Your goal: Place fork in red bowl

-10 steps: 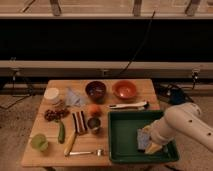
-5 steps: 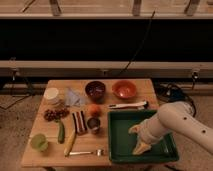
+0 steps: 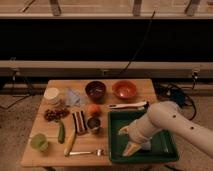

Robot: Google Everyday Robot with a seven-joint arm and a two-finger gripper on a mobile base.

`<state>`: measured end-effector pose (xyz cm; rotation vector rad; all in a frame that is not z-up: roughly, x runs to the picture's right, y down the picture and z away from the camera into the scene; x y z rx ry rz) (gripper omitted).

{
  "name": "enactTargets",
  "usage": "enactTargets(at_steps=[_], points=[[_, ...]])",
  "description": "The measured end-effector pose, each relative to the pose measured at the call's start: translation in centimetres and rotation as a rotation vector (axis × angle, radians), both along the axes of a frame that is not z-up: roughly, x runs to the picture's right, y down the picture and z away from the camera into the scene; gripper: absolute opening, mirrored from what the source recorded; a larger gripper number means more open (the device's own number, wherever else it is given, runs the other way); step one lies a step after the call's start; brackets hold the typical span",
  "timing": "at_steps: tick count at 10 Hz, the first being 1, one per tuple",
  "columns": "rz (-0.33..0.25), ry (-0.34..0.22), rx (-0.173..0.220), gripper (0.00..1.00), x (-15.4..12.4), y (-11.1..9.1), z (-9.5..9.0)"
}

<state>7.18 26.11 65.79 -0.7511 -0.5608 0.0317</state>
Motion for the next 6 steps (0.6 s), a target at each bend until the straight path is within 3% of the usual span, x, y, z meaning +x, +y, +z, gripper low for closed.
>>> enactTargets(at_steps=[6], points=[[-0.046,-0.049,-0.001,0.65,-5.8,2.4,0.2]])
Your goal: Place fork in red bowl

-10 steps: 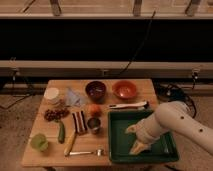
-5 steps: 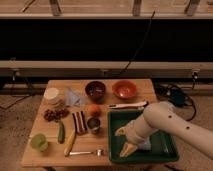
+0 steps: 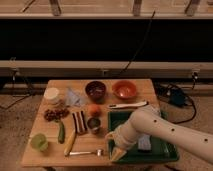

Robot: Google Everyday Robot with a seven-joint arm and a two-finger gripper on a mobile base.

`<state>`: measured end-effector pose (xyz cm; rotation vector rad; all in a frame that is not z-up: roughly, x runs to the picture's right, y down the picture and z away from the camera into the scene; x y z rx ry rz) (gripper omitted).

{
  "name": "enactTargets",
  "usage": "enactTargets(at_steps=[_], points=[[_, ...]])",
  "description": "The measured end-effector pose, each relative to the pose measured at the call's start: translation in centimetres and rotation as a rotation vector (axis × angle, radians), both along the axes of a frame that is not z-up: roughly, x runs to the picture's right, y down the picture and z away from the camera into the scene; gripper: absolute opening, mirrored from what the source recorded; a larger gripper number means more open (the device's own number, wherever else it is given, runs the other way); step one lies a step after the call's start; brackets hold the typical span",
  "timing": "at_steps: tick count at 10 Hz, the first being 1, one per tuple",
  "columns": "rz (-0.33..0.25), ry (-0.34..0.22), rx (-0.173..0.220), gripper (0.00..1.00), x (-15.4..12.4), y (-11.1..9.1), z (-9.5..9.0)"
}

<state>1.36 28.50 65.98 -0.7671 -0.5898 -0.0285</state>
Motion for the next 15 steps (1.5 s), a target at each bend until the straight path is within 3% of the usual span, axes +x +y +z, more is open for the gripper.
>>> enactTargets(at_steps=[5,8,12,15], points=[[-0.063,-0.007,-0.007,0.65,-3.1,2.2,1.1],[-0.097,-0.003,0.011,0.65,-5.3,2.7,2.3],[-0.110,0.025,0.046,0.65,-6.7,2.1,4.9],[-0.107,0.045,0.037,0.65,-7.0,2.7,7.7]])
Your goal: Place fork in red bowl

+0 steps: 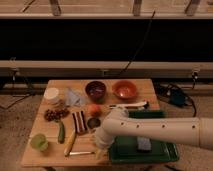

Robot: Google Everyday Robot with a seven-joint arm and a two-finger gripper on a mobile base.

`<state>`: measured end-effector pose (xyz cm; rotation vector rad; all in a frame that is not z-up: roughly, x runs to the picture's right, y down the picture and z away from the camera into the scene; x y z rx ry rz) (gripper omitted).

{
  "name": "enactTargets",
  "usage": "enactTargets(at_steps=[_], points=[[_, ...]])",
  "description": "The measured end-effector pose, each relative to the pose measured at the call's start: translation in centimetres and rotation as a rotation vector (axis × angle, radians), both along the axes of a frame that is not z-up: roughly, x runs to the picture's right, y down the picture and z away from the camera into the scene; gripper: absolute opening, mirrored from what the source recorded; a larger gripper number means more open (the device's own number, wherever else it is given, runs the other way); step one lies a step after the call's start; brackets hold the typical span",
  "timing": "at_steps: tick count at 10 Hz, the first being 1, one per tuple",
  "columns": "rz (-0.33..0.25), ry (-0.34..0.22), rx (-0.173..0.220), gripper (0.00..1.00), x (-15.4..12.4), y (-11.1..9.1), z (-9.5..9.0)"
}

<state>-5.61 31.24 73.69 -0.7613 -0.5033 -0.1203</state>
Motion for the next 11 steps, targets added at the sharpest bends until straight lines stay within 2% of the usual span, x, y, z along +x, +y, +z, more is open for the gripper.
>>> enactTargets(at_steps=[3,7,11], points=[[0.020,0.008,-0.027,0.65,0.0,1.0,1.2],[0.052,-0.005,-0.036,0.65,0.2,1.1,0.9],[0.055,-0.025,-0.046,0.65,-0.6,1.5,0.4]])
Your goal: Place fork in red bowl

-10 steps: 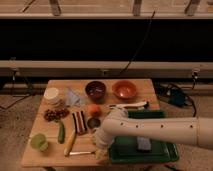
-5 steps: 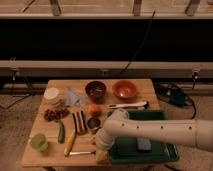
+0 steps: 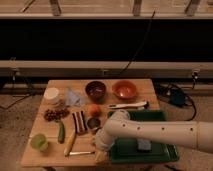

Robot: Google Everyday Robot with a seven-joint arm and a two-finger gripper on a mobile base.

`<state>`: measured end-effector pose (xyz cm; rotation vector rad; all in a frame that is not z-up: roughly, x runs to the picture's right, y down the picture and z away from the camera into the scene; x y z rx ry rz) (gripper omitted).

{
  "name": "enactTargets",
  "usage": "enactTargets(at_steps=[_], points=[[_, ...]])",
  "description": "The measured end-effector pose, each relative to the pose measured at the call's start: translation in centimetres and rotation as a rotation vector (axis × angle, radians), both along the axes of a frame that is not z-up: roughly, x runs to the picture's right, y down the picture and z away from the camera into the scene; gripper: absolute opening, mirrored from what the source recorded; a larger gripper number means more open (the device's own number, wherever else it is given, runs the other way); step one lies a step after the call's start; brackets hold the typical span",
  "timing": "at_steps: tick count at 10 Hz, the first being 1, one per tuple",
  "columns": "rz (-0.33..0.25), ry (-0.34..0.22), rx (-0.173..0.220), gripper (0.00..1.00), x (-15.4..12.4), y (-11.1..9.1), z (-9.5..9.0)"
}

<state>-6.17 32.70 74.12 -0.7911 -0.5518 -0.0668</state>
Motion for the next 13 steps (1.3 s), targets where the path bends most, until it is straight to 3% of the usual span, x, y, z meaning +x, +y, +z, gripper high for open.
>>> enactTargets(at_steps=[6,7,13], points=[[-0.019,-0.028,-0.013,0.65,-2.3,1.0,-0.7],[-0.022,-0.032,-0.013,0.60,-2.6,1.1,-0.7],[-0.040,-0.055,-0.007,0.04,-3.1,1.1,-1.0]])
